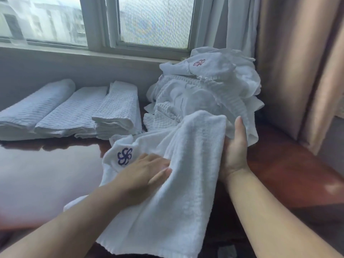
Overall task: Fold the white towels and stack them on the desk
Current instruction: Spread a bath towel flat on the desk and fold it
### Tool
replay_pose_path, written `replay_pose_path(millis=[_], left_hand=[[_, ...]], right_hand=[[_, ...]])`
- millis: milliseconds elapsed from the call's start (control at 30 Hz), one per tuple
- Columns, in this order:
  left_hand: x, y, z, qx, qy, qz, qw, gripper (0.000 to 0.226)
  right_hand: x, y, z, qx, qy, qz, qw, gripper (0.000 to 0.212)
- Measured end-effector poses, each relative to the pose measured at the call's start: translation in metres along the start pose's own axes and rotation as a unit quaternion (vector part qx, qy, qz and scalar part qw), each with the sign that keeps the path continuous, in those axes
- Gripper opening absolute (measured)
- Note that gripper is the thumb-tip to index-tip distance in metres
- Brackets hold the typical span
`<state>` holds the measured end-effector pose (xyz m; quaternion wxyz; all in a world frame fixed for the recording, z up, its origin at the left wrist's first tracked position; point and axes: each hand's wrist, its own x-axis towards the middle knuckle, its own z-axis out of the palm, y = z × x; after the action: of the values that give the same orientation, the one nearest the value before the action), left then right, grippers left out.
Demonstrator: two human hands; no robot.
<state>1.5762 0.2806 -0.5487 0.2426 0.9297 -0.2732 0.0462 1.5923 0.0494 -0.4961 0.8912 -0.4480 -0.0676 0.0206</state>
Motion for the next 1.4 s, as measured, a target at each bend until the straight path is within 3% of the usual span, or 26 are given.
replay_pose_path(millis=[100, 233, 333, 400, 500, 533, 600, 667, 767, 833, 900, 967, 1000, 1067, 1133, 1200, 1233, 1300, 1367, 1400], left_hand=[[0.002, -0.003, 0.003, 0.001, 0.003, -0.012, 1.000, 0.048], [0.003, -0.002, 0.004, 0.009, 0.039, 0.080, 0.996, 0.021], [0.002, -0.005, 0.000, 0.014, 0.009, 0.122, 0.992, 0.015], [0.001, -0.007, -0.004, -0.028, -0.018, 0.094, 0.995, 0.020], [0.004, -0.017, -0.013, -0.013, 0.033, -0.051, 0.998, 0.027], [0.004, -0.022, -0.015, 0.038, 0.047, -0.111, 0.992, 0.035], [0.002, -0.030, -0.019, 0.119, -0.008, -0.209, 0.971, 0.074], [0.003, -0.033, -0.023, 0.136, -0.084, -0.222, 0.962, 0.100], [0.004, -0.030, -0.028, 0.123, -0.122, -0.215, 0.961, 0.093], [0.004, -0.024, -0.029, 0.086, -0.051, -0.193, 0.976, 0.064], [0.003, -0.012, -0.028, -0.012, 0.085, -0.156, 0.984, 0.043], [0.002, 0.005, -0.033, -0.195, 0.094, -0.130, 0.968, 0.067], [0.002, 0.014, -0.033, -0.249, 0.047, -0.115, 0.960, 0.072], [0.001, 0.026, -0.029, -0.229, 0.001, -0.092, 0.969, 0.058], [0.004, 0.027, -0.030, -0.219, 0.059, -0.116, 0.967, 0.035], [0.006, 0.023, -0.036, -0.354, 0.092, -0.149, 0.919, 0.015], [0.006, 0.022, -0.041, -0.424, 0.088, -0.161, 0.887, 0.018], [0.006, 0.016, -0.053, -0.492, 0.076, -0.188, 0.846, 0.024], [0.004, 0.011, -0.066, -0.474, 0.069, -0.215, 0.851, 0.025], [0.004, 0.009, -0.071, -0.455, 0.069, -0.218, 0.860, 0.027]], right_hand=[[0.006, 0.005, -0.005, -0.067, 0.023, 0.014, 0.997, 0.073], [0.017, 0.015, -0.015, -0.197, 0.185, 0.058, 0.961, 0.054], [0.018, 0.010, -0.021, -0.212, 0.168, 0.166, 0.948, 0.042], [0.019, 0.009, -0.022, -0.244, 0.142, 0.211, 0.936, 0.032], [0.021, 0.008, -0.022, -0.216, 0.137, 0.184, 0.949, 0.035], [0.021, 0.008, -0.023, -0.192, 0.130, 0.164, 0.959, 0.034], [0.023, 0.009, -0.026, -0.150, 0.111, 0.134, 0.973, 0.032], [0.021, 0.014, -0.026, -0.124, 0.066, 0.137, 0.981, 0.041], [0.017, 0.018, -0.020, -0.139, 0.015, 0.157, 0.978, 0.044], [0.019, 0.018, -0.010, -0.148, 0.055, 0.143, 0.977, 0.035], [0.024, 0.013, 0.003, -0.143, 0.134, 0.099, 0.976, 0.021], [0.029, 0.006, 0.018, -0.124, 0.156, 0.057, 0.978, 0.017], [0.031, 0.004, 0.027, -0.110, 0.140, 0.046, 0.983, 0.020], [0.030, -0.002, 0.045, -0.078, 0.061, 0.043, 0.994, 0.028], [0.028, -0.011, 0.058, -0.046, -0.011, 0.030, 0.998, 0.037], [0.028, -0.025, 0.063, -0.003, -0.025, -0.016, 1.000, 0.045], [0.027, -0.032, 0.063, 0.007, -0.038, -0.042, 0.998, 0.045], [0.022, -0.042, 0.064, -0.058, -0.079, -0.085, 0.992, 0.033], [0.015, -0.045, 0.064, -0.166, -0.137, -0.109, 0.971, 0.031], [0.013, -0.045, 0.063, -0.219, -0.157, -0.118, 0.956, 0.040]])
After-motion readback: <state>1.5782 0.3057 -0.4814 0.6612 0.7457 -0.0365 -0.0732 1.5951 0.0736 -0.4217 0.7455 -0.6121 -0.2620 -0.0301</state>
